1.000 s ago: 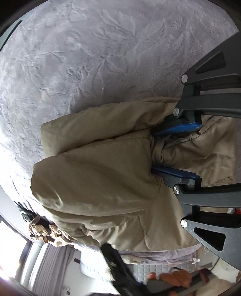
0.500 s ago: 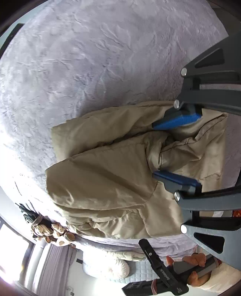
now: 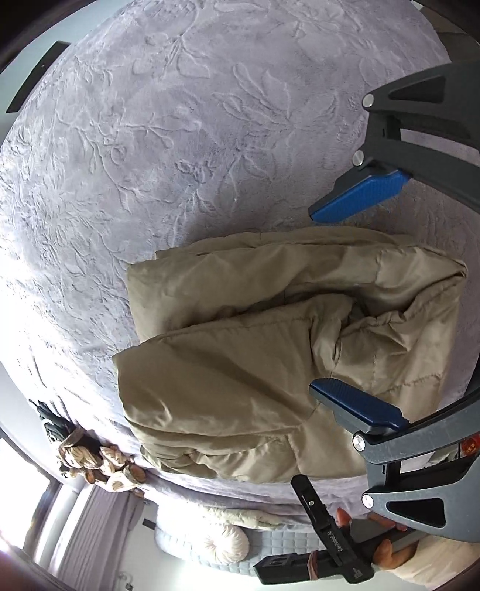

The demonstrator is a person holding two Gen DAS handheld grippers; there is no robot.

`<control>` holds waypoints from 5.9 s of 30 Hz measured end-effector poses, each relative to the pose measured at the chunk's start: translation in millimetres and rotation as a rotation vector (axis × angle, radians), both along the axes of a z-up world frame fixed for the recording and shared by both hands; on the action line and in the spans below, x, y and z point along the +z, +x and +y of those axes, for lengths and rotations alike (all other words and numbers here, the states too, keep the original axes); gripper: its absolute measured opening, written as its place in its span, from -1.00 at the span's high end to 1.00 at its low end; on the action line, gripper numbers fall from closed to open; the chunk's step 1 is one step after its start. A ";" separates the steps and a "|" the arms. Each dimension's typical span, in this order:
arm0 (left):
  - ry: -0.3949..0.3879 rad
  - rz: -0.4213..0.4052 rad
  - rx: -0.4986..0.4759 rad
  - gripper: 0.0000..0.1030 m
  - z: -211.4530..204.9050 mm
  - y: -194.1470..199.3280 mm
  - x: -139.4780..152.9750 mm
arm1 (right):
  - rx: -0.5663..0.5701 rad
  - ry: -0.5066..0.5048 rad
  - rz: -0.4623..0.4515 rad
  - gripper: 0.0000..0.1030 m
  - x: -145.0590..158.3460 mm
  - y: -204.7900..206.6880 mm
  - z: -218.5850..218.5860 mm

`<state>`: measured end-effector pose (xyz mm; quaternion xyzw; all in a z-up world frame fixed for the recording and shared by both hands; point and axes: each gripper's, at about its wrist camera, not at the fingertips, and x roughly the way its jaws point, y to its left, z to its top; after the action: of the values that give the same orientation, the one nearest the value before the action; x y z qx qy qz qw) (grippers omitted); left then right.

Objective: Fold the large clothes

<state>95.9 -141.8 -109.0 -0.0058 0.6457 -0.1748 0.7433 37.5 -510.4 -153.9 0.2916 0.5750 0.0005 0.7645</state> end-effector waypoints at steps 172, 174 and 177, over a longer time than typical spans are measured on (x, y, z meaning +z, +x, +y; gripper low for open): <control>0.083 -0.153 0.047 -0.98 188.0 -18.0 65.0 | 0.173 -0.076 0.058 0.91 35.2 78.2 319.3; 0.080 -0.163 0.062 -0.98 189.5 -21.6 72.5 | 0.170 -0.081 0.052 0.91 41.5 74.1 320.9; 0.145 -0.233 0.107 -0.98 191.8 -26.1 88.0 | 0.170 -0.094 0.047 0.91 50.2 68.8 324.1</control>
<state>69.8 49.9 -21.0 0.0336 0.5648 -0.0873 0.8199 106.3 -186.2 -103.7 0.2054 0.6150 0.0316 0.7607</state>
